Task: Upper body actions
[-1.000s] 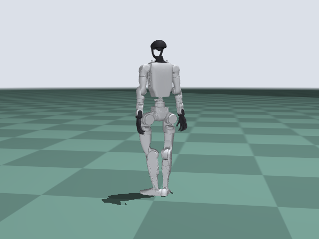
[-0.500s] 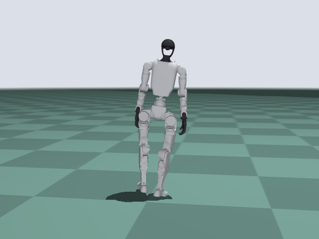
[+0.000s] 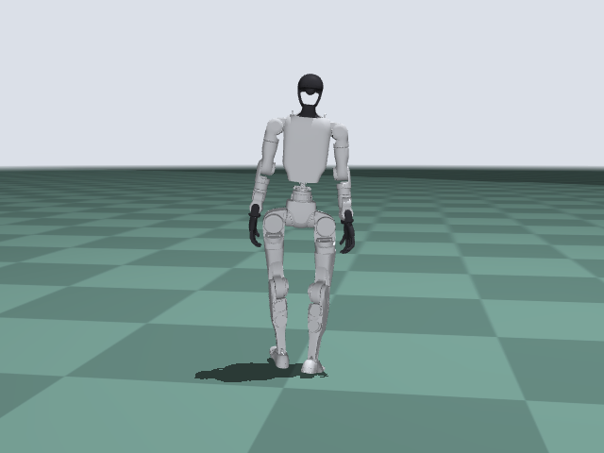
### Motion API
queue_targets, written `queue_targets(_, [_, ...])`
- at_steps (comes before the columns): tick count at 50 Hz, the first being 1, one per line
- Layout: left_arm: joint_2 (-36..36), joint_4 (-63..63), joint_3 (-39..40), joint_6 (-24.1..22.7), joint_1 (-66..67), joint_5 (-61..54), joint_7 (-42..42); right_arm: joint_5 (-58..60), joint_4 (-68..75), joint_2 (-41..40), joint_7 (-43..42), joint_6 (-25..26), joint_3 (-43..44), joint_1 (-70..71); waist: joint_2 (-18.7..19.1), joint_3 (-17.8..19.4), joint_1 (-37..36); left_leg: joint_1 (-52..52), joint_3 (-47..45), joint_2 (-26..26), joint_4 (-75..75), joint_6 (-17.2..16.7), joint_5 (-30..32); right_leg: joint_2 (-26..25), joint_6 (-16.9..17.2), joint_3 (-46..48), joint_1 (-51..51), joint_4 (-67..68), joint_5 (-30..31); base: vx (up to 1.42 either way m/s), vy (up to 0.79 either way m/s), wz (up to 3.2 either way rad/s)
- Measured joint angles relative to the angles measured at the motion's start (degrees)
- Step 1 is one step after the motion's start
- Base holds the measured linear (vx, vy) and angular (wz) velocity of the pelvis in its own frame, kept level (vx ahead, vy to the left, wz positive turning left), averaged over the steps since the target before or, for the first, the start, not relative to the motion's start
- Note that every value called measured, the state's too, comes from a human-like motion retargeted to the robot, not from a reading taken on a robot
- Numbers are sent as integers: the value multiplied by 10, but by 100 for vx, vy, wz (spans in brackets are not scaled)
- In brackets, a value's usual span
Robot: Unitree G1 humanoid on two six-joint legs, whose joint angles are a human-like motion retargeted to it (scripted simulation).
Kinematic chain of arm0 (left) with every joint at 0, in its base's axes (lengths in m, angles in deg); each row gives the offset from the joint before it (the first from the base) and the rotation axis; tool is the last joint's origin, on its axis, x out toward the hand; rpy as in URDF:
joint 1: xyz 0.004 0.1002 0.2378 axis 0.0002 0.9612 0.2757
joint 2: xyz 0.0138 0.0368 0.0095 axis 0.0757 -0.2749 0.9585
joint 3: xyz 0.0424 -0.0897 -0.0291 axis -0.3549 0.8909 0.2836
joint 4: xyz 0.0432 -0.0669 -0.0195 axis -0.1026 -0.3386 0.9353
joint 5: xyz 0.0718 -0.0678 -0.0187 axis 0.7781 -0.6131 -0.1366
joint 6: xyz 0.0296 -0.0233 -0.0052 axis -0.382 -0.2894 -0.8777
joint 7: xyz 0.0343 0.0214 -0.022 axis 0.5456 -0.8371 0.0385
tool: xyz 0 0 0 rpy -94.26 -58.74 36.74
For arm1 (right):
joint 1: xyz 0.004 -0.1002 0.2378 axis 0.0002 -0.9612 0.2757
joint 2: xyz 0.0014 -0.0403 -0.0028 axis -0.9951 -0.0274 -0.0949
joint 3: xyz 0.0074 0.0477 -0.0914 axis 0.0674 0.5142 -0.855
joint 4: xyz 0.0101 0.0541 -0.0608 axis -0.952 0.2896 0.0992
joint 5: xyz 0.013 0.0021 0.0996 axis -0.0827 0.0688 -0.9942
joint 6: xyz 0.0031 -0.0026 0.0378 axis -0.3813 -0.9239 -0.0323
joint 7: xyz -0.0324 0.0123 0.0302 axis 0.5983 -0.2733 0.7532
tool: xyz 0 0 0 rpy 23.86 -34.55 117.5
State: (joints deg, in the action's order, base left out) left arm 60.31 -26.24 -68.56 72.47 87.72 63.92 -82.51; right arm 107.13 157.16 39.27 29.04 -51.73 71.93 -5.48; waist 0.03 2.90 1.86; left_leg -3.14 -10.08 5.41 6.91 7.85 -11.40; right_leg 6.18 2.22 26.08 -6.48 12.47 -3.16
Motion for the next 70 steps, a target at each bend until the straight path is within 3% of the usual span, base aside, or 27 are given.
queue_targets(5, [28,-12,4,21,8,15,-18,-13,-27,-8,18,-10,4,1,0,13,-14,2,48,-9,3,-8,9,-8,-7,-97,28,68,-2,9,-6,113])
queue_targets(11, [40,-16,18,25,22,3,-15,8,-50,-7,13,-21,-2,1,-14,15,15,-16,142,15,7,-17,34,-57,33,-388,52,27,-10,4,-11,209])
queue_targets(13, [39,-13,17,27,18,0,-12,8,-47,-2,12,-21,0,6,-17,19,23,-28,175,26,13,-22,42,-51,53,-417,47,8,-8,-7,-10,226])
queue_targets(15, [37,-6,13,27,14,-3,-13,4,-42,3,12,-20,4,10,-17,22,19,-38,196,33,15,-27,51,-34,52,-360,42,-7,-17,-13,-10,193])
queue_targets(18, [27,17,5,23,-4,-13,-9,-10,-31,14,17,-14,10,23,-24,46,-25,-54,202,42,11,-35,75,-25,15,-275,29,-32,-26,-23,-7,141])
queue_targets(23, [4,46,-12,-2,-22,-31,-14,-4,-24,30,21,-8,17,31,-28,64,-60,-89,212,55,-18,-36,88,-3,14,-154,18,-51,-37,-26,-2,215])
queue_targets(25, [-8,43,-18,-14,-25,-40,-26,8,-24,37,16,-7,18,26,-26,63,-64,-101,101,24,-25,-48,47,-2,15,-104,13,-53,-46,-18,12,261])
queue_targets(28, [-18,31,-24,-25,-25,-46,-44,15,-22,42,0,-3,22,16,-12,51,-40,-99,-133,-43,-25,-115,15,-10,20,-3,4,-62,-60,-13,11,349])
queue_targets(32, [-21,8,-23,-33,-20,-55,-98,4,-6,48,0,-2,28,3,-11,36,-17,-68,-371,-91,-6,-157,36,-13,35,133,-17,-83,-70,-6,16,359])
queue_targets(40, [1,-45,27,-5,-14,-85,-154,6,-11,30,-8,4,43,-26,-51,-1,-25,-27,-492,-88,56,-150,82,-6,86,304,-47,-107,-84,11,20,280])
queue_targets(43, [10,-48,49,-1,-12,-98,-155,2,-26,19,-3,-3,45,-31,-54,-6,-39,3,-468,-57,25,-161,89,-21,107,353,-61,-104,-89,17,11,227])
queue_targets(45, [12,-47,63,-1,0,-106,-155,8,-33,12,2,-6,47,-33,-58,-18,-46,32,-474,-29,2,-168,62,-28,118,384,-69,-99,-88,32,17,182])
queue_targets(47, [13,-45,75,2,10,-112,-142,15,-37,7,6,-1,47,-29,-63,-20,-50,4,-365,-15,-10,-152,72,-29,123,402,-83,-99,-83,32,17,121])
queue_targets(52, [7,-46,95,0,28,-131,-141,-7,-64,-9,16,-15,29,-12,-50,-8,-80,11,-295,-4,-39,-124,65,-35,105,385,-120,-58,-43,29,15,100])
queue_targets(56, [-1,-54,98,2,39,-130,-137,30,-95,-22,35,-24,24,-14,-17,-12,-42,21,-236,-33,-38,-119,60,-49,51,372,-143,13,9,37,12,188])
queue_targets(59, [2,-56,85,4,31,-125,-131,22,-102,-28,24,-36,6,-15,7,6,-12,35,-178,-60,-34,-116,60,-54,12,313,-141,94,18,24,0,224])
queue_targets(60, [3,-54,83,5,26,-120,-129,20,-101,-29,23,-38,3,-14,10,13,-6,38,-163,-64,-32,-114,61,-52,15,297,-140,113,12,20,-4,208])
queue_targets(64, [4,-30,69,5,0,-90,-119,36,-86,-35,44,-35,-7,-14,-5,26,5,37,-92,-59,-35,-108,70,-59,43,93,-56,171,-25,17,-14,209])
queue_targets(70, [4,-1,38,-4,-20,-85,-84,75,-80,-36,38,-26,-20,-19,-17,32,-3,27,-32,-61,-33,-101,79,-70,17,-54,6,156,-62,15,-15,139])
